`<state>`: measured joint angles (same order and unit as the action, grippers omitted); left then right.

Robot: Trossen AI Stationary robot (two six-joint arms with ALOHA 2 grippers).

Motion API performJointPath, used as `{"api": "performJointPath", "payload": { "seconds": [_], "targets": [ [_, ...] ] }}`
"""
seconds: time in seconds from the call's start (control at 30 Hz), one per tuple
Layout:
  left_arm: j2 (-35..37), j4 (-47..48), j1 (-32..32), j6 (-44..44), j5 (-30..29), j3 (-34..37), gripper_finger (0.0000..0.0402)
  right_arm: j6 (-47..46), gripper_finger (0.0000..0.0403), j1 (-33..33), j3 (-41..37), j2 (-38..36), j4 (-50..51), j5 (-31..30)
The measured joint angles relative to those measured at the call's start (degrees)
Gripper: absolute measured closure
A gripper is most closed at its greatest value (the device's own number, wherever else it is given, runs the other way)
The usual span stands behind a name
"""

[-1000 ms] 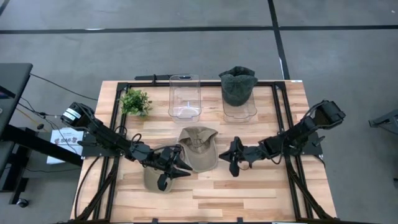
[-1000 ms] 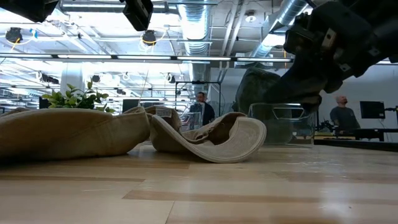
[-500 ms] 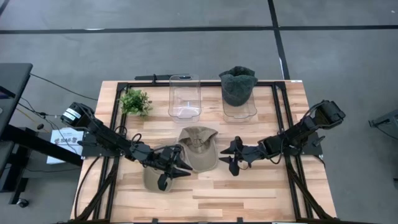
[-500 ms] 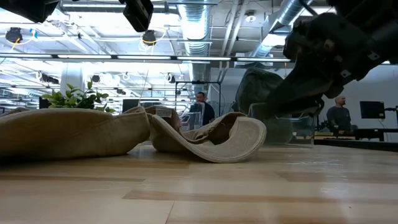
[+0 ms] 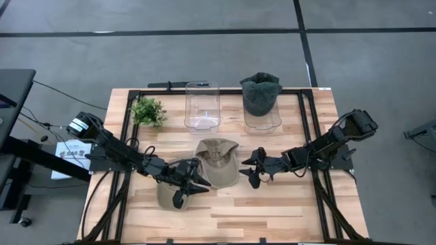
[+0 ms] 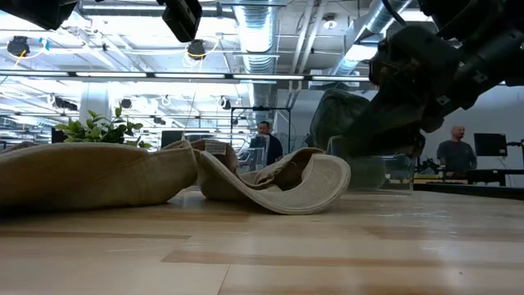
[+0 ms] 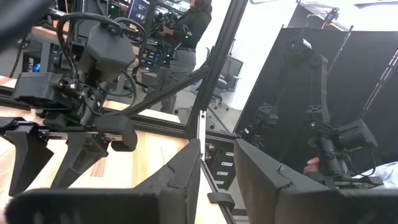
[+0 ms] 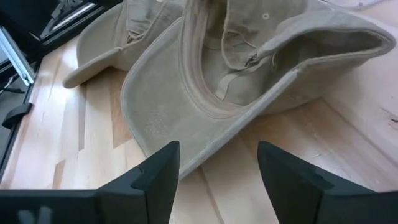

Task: Pick & Place hat
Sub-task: Put the right brown cap into the left transparent bin

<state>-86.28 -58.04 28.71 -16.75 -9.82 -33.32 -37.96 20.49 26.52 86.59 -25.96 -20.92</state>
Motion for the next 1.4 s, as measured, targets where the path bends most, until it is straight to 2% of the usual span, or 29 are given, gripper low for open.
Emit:
{"api": "performJointPath", "payload": {
  "seconds": [0.23, 0.4, 0.63, 0.9, 1.07, 1.3, 1.4],
  "targets": [
    [0.0, 0.0, 0.0, 0.0, 0.0, 0.0, 0.0307, 0.0, 0.0211, -0.1, 0.0, 0.1, 0.2, 0.0],
    [0.0, 0.0, 0.0, 0.0, 0.0, 0.0, 0.0307, -0.1, 0.0219, -0.5, 0.4, 4.1, -3.7, 0.5],
    [0.0, -0.1, 0.0, 0.0, 0.0, 0.0, 0.0307, 0.9, 0.0223, -3.4, 4.3, 9.0, -3.7, 5.9],
    [0.0, 0.0, 0.0, 0.0, 0.0, 0.0, 0.0307, 0.0, 0.0231, -5.2, 6.3, 14.2, -2.8, 6.5],
    [0.0, -0.1, 0.0, 0.0, 0.0, 0.0, 0.0307, -0.7, 0.0268, -7.3, 6.6, 16.0, -2.9, 6.5],
    [0.0, 0.0, 0.0, 0.0, 0.0, 0.0, 0.0307, -1.5, 0.0384, -7.8, 6.9, 15.5, -3.2, 7.5],
    [0.0, 0.0, 0.0, 0.0, 0.0, 0.0, 0.0307, -2.5, 0.0387, -7.8, 6.8, 15.5, -3.8, 7.0]
  ]
}}
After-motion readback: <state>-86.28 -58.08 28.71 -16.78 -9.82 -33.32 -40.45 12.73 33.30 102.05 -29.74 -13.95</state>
